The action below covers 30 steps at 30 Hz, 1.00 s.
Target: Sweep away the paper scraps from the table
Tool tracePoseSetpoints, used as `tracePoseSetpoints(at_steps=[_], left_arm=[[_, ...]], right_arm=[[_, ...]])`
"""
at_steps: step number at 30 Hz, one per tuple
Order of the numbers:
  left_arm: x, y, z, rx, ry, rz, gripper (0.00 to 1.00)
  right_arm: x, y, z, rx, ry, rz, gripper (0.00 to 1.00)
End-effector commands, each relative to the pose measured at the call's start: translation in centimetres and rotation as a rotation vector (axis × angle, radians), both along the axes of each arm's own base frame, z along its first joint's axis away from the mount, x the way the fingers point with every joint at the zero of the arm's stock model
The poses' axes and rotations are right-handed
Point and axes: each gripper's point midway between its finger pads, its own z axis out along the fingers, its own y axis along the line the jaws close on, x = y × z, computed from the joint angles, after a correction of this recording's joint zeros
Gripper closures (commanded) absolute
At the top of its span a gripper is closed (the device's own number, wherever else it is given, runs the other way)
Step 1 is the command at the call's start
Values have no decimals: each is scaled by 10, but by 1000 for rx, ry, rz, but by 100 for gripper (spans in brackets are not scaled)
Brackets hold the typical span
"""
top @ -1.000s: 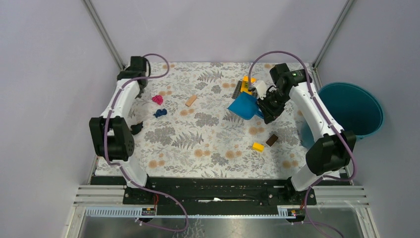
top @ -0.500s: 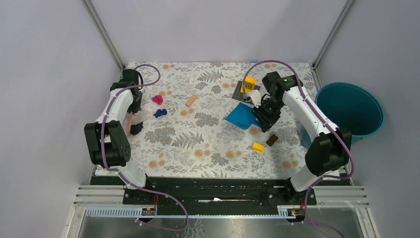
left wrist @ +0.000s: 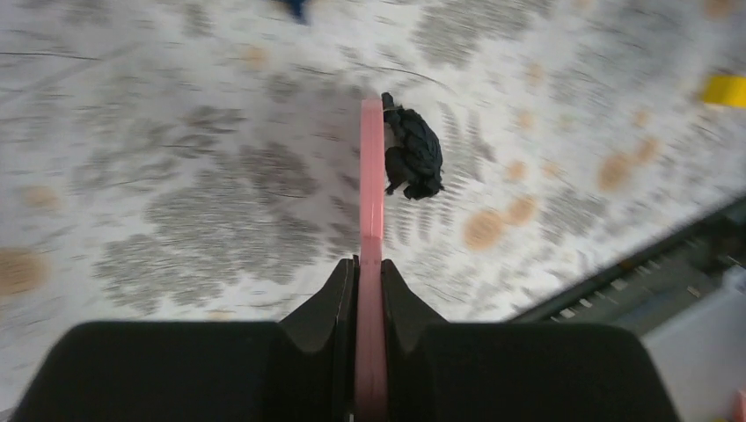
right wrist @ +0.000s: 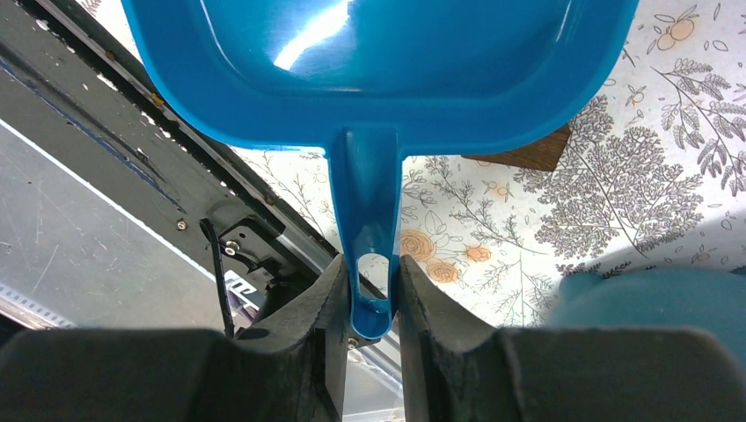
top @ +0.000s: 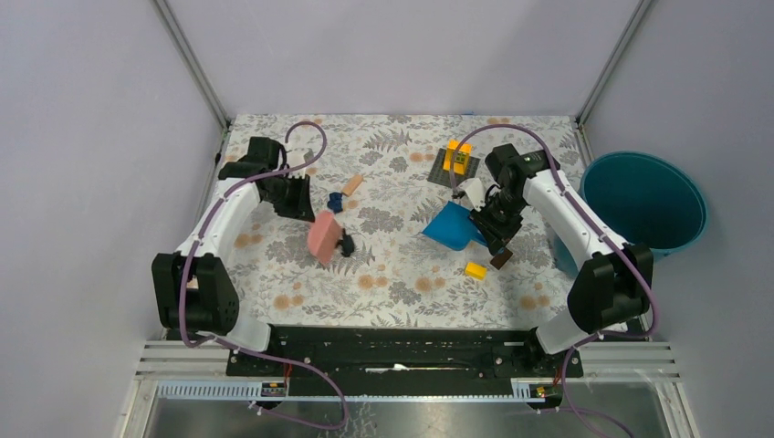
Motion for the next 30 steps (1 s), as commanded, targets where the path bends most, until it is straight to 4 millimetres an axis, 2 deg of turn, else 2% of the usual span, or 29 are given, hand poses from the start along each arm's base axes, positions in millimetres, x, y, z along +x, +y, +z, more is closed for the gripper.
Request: tracePoseSetpoints(at_steps=[1, 4, 8, 14, 16, 19, 21, 24, 27, 30], left_arm=[[-25, -60, 54, -352, -28, -157, 100], [-10, -58, 75, -336, -82, -155, 100], [26, -32, 100, -148, -196, -162, 100], [105, 54, 111, 424, -337, -225, 100], [129, 73, 111, 536, -377, -237, 100], [162, 87, 106, 634, -451, -281, 100], [178, 92, 97, 673, -485, -312, 100], [193, 90, 70, 674, -505, -415, 100], [193, 78, 45, 625, -497, -533, 100], [181, 61, 32, 539, -501, -606, 100]], right_arm=[[-5, -6, 6, -21, -33, 5, 100], [-7, -7, 4, -25, -29, 7, 100], [-9, -9, 4, -30, -27, 11, 100], [-9, -9, 2, -31, -29, 18, 100], [-9, -9, 1, -30, -32, 21, 100], [-9, -10, -1, -32, -28, 21, 100], [-10, -9, -1, -31, -26, 22, 100], [-11, -10, -1, -30, -27, 23, 100], [-14, -11, -1, -30, -25, 23, 100], [-19, -12, -3, -33, -18, 24, 100]])
